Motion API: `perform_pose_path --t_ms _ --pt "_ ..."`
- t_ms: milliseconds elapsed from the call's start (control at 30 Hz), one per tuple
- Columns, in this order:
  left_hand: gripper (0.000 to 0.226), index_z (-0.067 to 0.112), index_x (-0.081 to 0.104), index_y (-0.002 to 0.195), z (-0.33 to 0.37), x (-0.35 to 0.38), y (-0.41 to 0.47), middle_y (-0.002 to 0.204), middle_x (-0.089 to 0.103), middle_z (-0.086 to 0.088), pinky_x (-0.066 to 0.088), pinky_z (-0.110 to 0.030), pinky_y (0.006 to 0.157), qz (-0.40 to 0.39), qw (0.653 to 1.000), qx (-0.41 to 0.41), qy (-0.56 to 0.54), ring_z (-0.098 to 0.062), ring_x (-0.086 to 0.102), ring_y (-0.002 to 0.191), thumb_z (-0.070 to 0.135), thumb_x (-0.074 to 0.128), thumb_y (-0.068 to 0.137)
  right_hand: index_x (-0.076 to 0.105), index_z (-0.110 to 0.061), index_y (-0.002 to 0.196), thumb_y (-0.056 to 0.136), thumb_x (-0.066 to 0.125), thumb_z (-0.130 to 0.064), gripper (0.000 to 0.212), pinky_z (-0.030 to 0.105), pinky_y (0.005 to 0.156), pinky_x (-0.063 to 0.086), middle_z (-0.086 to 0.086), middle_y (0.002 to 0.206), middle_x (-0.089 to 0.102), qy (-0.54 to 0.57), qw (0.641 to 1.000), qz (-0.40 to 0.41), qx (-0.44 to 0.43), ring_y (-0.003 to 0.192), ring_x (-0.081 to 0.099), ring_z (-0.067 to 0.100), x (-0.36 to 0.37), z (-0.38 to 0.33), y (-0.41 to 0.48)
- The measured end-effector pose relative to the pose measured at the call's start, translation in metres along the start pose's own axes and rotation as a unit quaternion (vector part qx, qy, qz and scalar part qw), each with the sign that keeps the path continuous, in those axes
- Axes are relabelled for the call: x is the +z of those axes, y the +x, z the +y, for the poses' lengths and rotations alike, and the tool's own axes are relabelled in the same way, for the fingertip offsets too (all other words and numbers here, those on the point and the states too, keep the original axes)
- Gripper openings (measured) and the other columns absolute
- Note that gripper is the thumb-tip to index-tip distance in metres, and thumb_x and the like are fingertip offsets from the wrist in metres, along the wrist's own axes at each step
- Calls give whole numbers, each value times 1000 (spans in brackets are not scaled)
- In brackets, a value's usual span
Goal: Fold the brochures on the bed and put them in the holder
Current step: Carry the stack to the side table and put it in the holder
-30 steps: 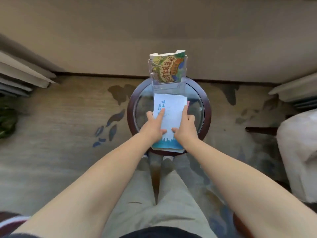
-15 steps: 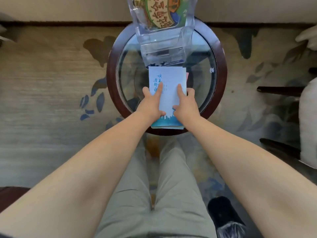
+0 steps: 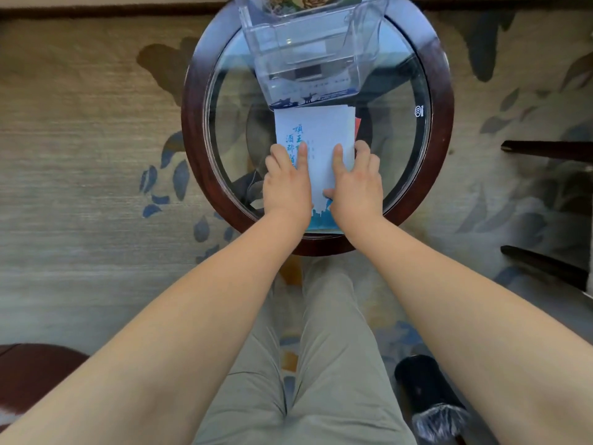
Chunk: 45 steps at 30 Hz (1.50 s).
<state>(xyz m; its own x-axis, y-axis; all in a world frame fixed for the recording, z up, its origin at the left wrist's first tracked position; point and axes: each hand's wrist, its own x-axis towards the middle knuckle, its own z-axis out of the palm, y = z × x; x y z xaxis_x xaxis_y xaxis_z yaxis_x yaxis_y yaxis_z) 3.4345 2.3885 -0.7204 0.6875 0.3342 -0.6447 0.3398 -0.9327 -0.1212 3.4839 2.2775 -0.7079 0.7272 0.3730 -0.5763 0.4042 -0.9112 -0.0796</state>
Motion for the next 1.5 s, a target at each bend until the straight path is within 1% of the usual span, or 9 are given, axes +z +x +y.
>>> perform_pose_path --t_ms 133,400,533,700,833,967,1200,1333,1500 --pt "118 27 -8 163 1 0 2 156 6 -25 52 -37 91 -35 996 -10 -76 -31 38 122 37 82 86 9 -10 164 88 75 -53 110 37 110 42 18 169 -8 -9 999 -51 4 139 30 34 -7 -9 4" --pt "113 30 -5 163 -12 -3 4 153 9 -20 51 -36 92 -49 991 16 -120 -29 39 121 24 80 88 7 -13 165 87 78 -49 111 38 109 41 14 170 -10 42 998 -49 11 132 33 34 0 -4 5" --pt "68 27 44 153 -32 -17 0 137 32 -8 47 -33 103 -12 923 -24 -383 -24 48 121 12 70 92 15 -23 163 77 91 -31 115 40 111 44 13 167 -1 170 984 -22 45 141 29 35 2 0 0" --pt "64 25 39 137 -31 -43 -15 134 44 -8 46 -31 90 50 878 -17 -476 -17 52 108 4 72 87 -13 -25 163 71 92 -25 140 40 106 42 15 148 32 264 960 -6 87 134 40 34 -7 5 -4" --pt "81 31 19 146 -33 -74 -29 133 50 -9 52 -48 91 68 882 14 -466 -27 57 113 8 72 88 -20 -26 161 78 87 -32 136 43 101 44 15 136 44 302 946 31 116 126 47 35 -28 6 -20" --pt "104 55 -9 153 -43 -114 -49 120 61 -4 55 -47 83 136 905 38 -402 -26 63 105 32 72 92 -10 -27 164 101 59 -27 93 44 99 49 16 137 57 367 921 80 107 119 59 35 -67 10 -29" --pt "57 29 49 136 -73 -211 -61 125 60 -1 54 -45 94 235 858 69 -451 -20 58 115 26 78 87 21 -40 145 99 61 -16 65 45 80 60 0 114 59 418 892 168 17 101 65 24 -175 3 -22" --pt "36 16 66 124 -82 -271 -60 120 63 -8 53 -43 93 281 875 110 -379 -28 59 112 9 70 89 15 -49 148 89 67 2 94 5 67 50 3 128 54 385 888 237 -80 98 58 14 -235 5 -20" --pt "13 8 65 100 -91 -314 -55 96 53 -7 50 -44 74 323 878 101 -340 -32 56 89 7 65 88 40 -43 144 90 58 6 75 43 75 59 3 121 46 255 919 257 -158 96 59 29 -294 -2 -9"
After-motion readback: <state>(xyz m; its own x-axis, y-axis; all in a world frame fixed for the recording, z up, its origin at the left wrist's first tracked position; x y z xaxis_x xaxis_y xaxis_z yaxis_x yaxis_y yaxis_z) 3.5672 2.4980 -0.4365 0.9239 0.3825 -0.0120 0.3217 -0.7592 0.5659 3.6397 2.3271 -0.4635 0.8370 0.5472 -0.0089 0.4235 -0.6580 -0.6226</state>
